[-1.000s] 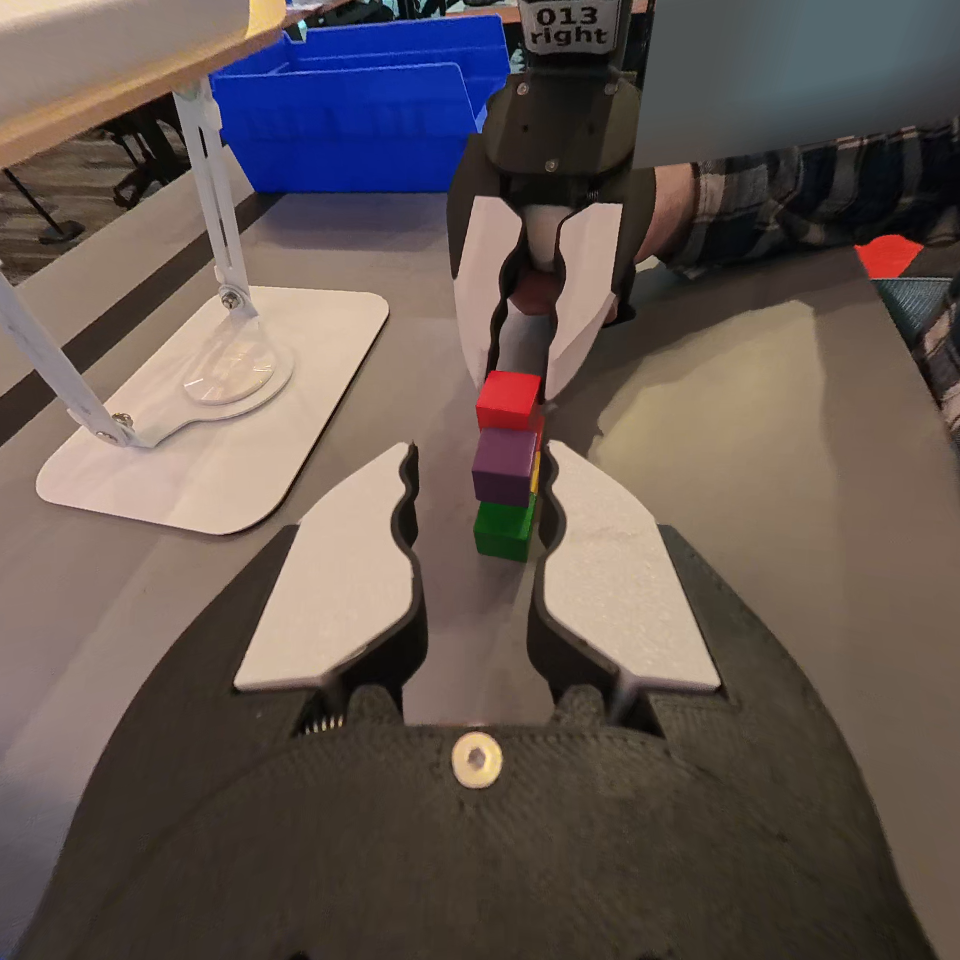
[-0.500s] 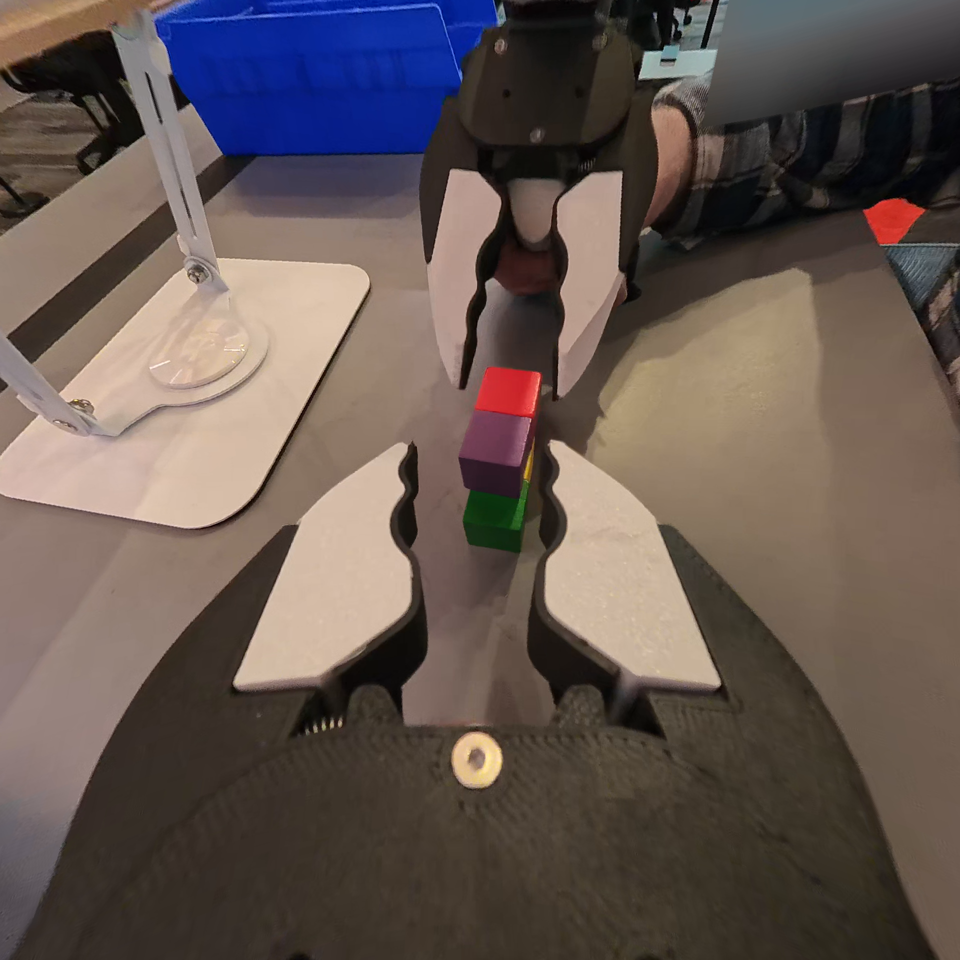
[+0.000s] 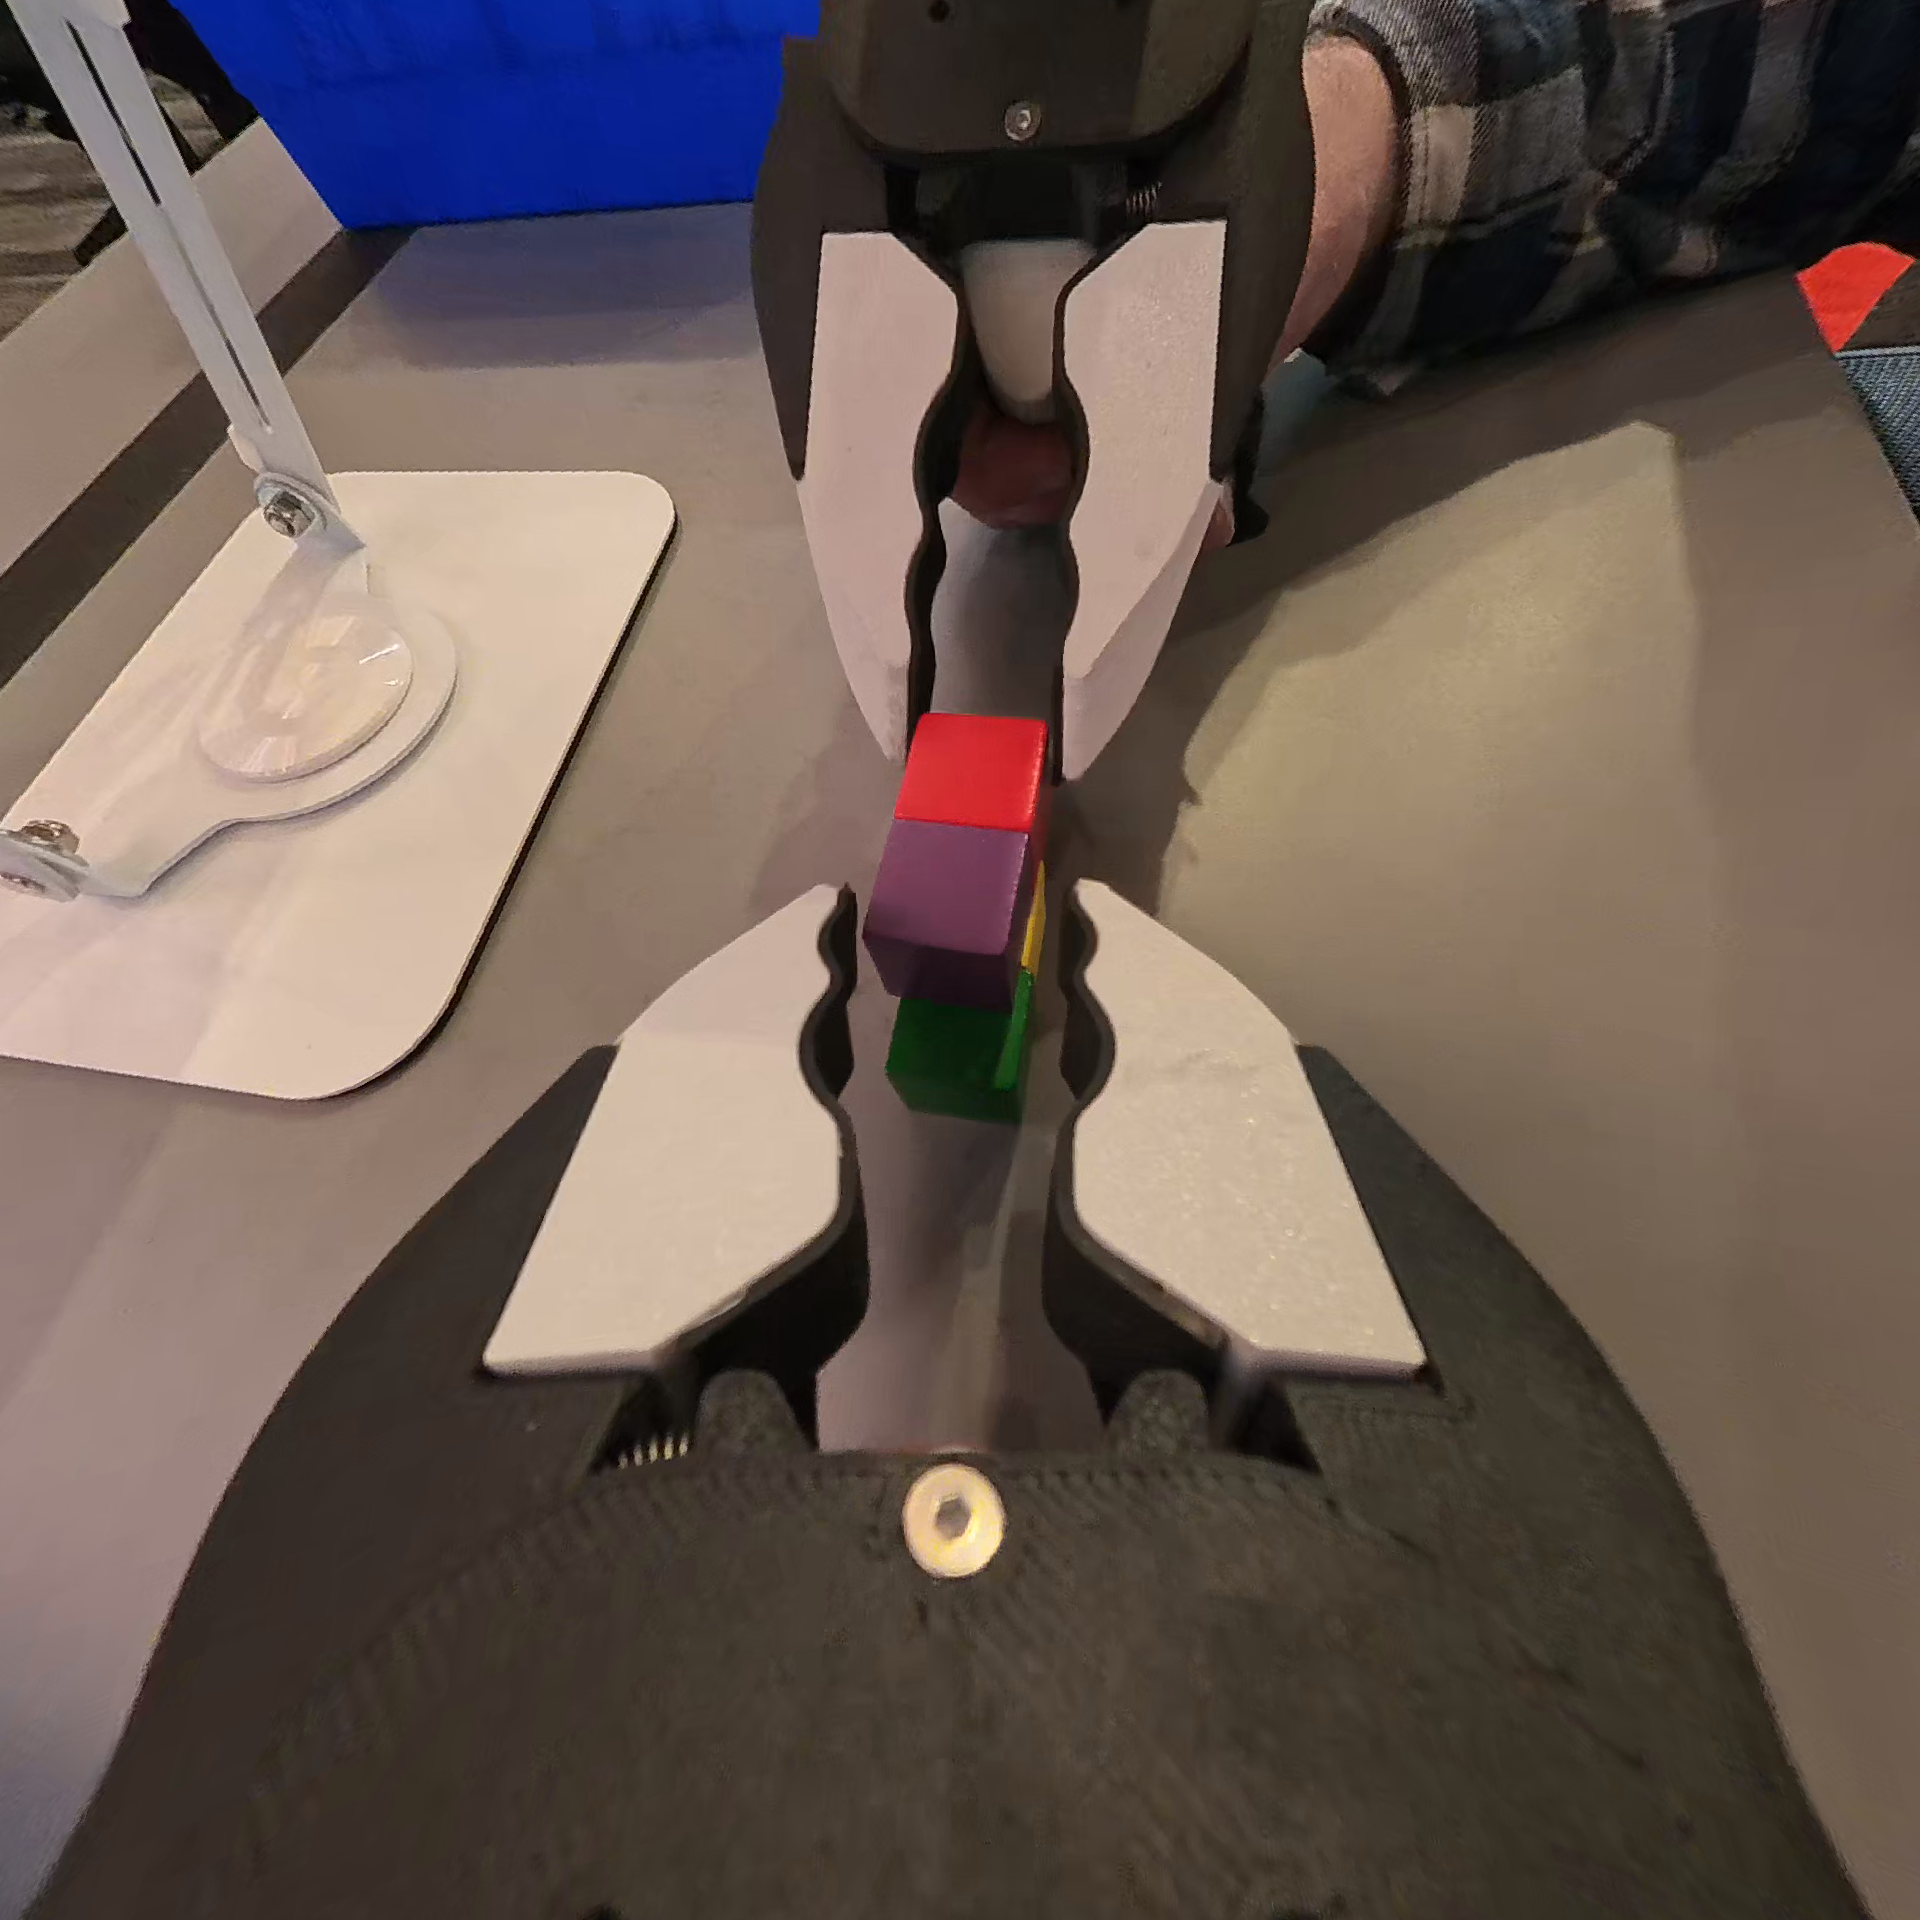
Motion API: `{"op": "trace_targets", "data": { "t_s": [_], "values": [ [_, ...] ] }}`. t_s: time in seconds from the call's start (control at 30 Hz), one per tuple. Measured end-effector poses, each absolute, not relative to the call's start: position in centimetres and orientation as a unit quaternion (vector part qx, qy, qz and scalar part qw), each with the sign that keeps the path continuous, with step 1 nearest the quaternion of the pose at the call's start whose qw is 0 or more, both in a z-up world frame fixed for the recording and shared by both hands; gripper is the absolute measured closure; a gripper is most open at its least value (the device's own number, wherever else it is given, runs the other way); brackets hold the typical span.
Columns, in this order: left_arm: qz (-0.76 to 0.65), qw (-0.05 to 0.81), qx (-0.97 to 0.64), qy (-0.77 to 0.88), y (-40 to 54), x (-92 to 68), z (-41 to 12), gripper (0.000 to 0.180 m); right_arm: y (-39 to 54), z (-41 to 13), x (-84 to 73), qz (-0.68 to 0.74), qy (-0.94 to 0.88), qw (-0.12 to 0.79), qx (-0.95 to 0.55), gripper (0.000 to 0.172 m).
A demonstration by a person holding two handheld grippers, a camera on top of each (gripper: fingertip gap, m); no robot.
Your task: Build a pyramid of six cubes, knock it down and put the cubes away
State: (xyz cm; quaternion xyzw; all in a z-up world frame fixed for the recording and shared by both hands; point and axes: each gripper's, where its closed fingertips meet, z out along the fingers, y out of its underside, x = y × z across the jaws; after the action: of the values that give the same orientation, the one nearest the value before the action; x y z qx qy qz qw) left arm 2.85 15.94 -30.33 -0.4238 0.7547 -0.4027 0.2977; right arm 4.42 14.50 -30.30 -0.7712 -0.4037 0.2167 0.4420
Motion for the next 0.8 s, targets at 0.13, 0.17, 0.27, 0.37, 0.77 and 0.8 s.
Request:
{"op": "trace_targets", "data": {
  "t_s": [0.13,0.17,0.27,0.37,0.77,0.8],
  "values": [
    [-0.403,0.298,-0.424,0.755,15.9,2.9,-30.3,0.146,14.5,-30.3,4.4,0.218,-0.403,0.442,-0.771,0.146],
    [-0.403,0.298,-0.424,0.754,15.9,3.0,-30.3,0.145,14.5,-30.3,4.4,0.218,-0.403,0.443,-0.771,0.145],
    [-0.400,0.301,-0.424,0.754,15.9,3.1,-30.4,0.145,14.5,-30.2,4.5,0.221,-0.401,0.445,-0.770,0.145],
    [-0.400,0.299,-0.423,0.756,15.8,3.1,-30.4,0.144,14.7,-30.3,4.6,0.219,-0.398,0.444,-0.772,0.139],
    [-0.274,0.445,-0.503,0.689,29.8,-5.0,-20.3,0.138,14.1,-29.4,8.7,0.216,-0.346,0.485,-0.774,0.126],
    [-0.266,0.433,-0.523,0.685,31.7,-5.8,-20.0,0.139,14.3,-29.3,9.1,0.216,-0.337,0.488,-0.776,0.125]
  ]
}}
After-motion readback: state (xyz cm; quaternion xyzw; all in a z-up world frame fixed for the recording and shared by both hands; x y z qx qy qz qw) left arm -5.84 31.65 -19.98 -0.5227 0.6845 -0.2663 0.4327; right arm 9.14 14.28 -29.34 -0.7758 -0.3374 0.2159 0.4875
